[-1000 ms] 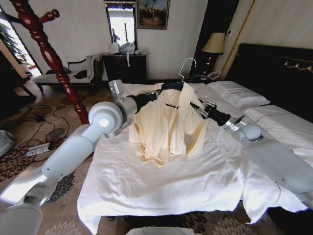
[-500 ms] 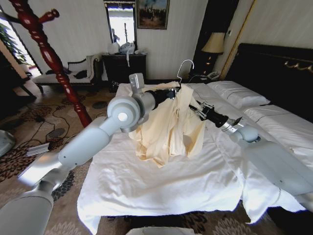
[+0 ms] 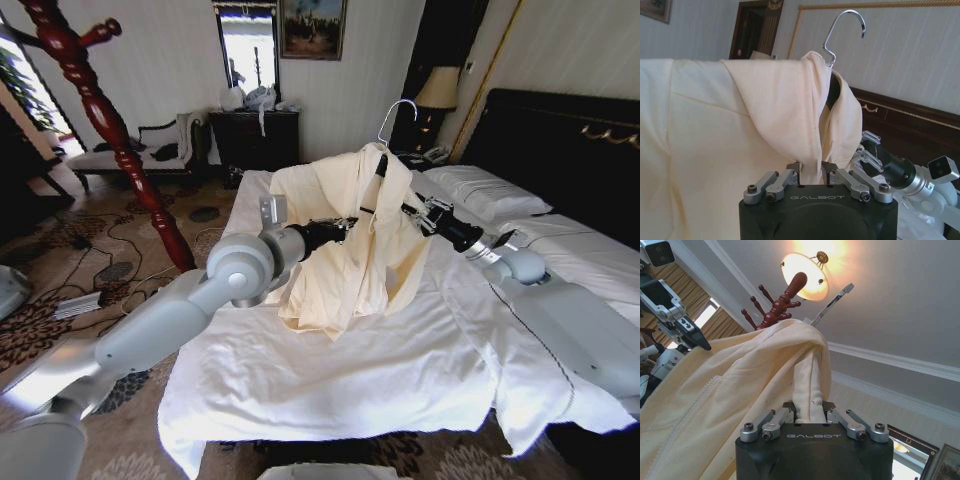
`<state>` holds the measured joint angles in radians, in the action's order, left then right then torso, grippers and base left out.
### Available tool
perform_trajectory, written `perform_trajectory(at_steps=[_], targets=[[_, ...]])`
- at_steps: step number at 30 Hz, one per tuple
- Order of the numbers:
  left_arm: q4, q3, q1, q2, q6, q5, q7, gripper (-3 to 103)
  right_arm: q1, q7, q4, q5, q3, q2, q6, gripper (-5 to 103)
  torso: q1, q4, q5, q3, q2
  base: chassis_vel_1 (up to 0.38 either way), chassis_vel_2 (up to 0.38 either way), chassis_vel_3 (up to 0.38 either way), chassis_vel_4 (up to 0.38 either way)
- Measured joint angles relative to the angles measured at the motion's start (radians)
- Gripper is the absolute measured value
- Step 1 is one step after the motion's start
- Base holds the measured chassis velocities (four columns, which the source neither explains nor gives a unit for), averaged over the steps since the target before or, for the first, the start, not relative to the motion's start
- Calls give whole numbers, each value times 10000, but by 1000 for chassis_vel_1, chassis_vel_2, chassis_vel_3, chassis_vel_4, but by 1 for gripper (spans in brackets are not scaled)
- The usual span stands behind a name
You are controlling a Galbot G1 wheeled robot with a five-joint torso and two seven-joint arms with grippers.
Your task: Pick up the clothes from the bed and hang them on the clothes hanger.
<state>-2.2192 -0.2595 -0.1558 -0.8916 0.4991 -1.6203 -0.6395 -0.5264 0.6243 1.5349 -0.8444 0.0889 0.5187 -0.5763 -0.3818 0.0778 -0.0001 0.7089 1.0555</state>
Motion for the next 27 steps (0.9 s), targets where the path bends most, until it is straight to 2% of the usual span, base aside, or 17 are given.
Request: perform_trajectory(at_steps=[4,6,7,9,10,11,12,14,15,16,18,19,20,21,23,24,27], targets=[[-681,629,-102,602,56,-138,5,45,-2,-18,36,-5,-70,-41,17,23,0,1,-1,0,0,0,0,0,0],[-752,736,-110,675,72,-189,40,45,-3,-17,29,-5,-72,-43,20,23,0,1,-1,0,0,0,0,0,0],[-1049,1303,-119,1075,177,-480,273,56,-18,-16,-17,-5,-80,-70,29,23,0,1,-1,0,0,0,0,0,0],[-1180,1753,-64,1554,236,-572,653,61,-42,3,-49,-4,-91,-95,29,23,1,0,0,-1,0,0,0,0,0],[-1180,1753,-64,1554,236,-572,653,61,-42,3,-49,-4,-91,-95,29,23,1,0,0,-1,0,0,0,0,0],[-1175,1882,0,1771,254,-490,814,67,-48,32,-67,-2,-95,-104,29,23,1,-1,-1,-1,1,0,0,0,0],[-954,2021,268,2275,266,64,1128,72,-58,171,-145,18,-102,-115,10,23,2,-2,-2,-1,1,0,0,0,0],[-821,2039,372,2458,288,380,1235,72,-59,239,-186,32,-104,-114,-12,23,1,-1,-2,-1,1,0,0,0,0],[-578,2057,519,2752,311,935,1490,78,-59,374,-270,57,-104,-99,-69,23,1,2,-2,-1,1,0,0,0,0],[-98,2080,683,3299,299,1929,2033,83,-38,601,-389,85,-110,-33,-168,23,1,7,1,0,0,0,0,0,0],[633,2165,678,4153,79,3069,3052,93,17,883,-507,112,-122,70,-290,23,-1,5,4,0,0,0,0,0,0],[633,2165,678,4153,79,3069,3052,93,17,883,-507,112,-122,70,-290,23,-1,5,4,0,0,0,0,0,0],[836,2238,587,4454,-42,3294,3479,93,39,1006,-543,122,-128,106,-348,23,-2,2,2,0,0,0,0,0,0],[1089,2440,266,5052,-252,3346,4351,99,65,1198,-596,134,-142,171,-465,23,-1,-8,-7,1,0,0,0,0,0],[1039,2673,-152,5758,-483,2721,5386,100,83,1350,-652,136,-170,239,-604,23,0,-9,-9,0,1,0,0,0,0],[1039,2673,-152,5758,-483,2721,5386,100,83,1350,-652,136,-170,239,-604,23,0,-9,-9,0,1,0,0,0,0],[694,3221,-1078,6412,-939,2471,6516,100,140,1653,-705,134,-235,337,-773,23,2,2,2,-1,1,0,0,0,0]])
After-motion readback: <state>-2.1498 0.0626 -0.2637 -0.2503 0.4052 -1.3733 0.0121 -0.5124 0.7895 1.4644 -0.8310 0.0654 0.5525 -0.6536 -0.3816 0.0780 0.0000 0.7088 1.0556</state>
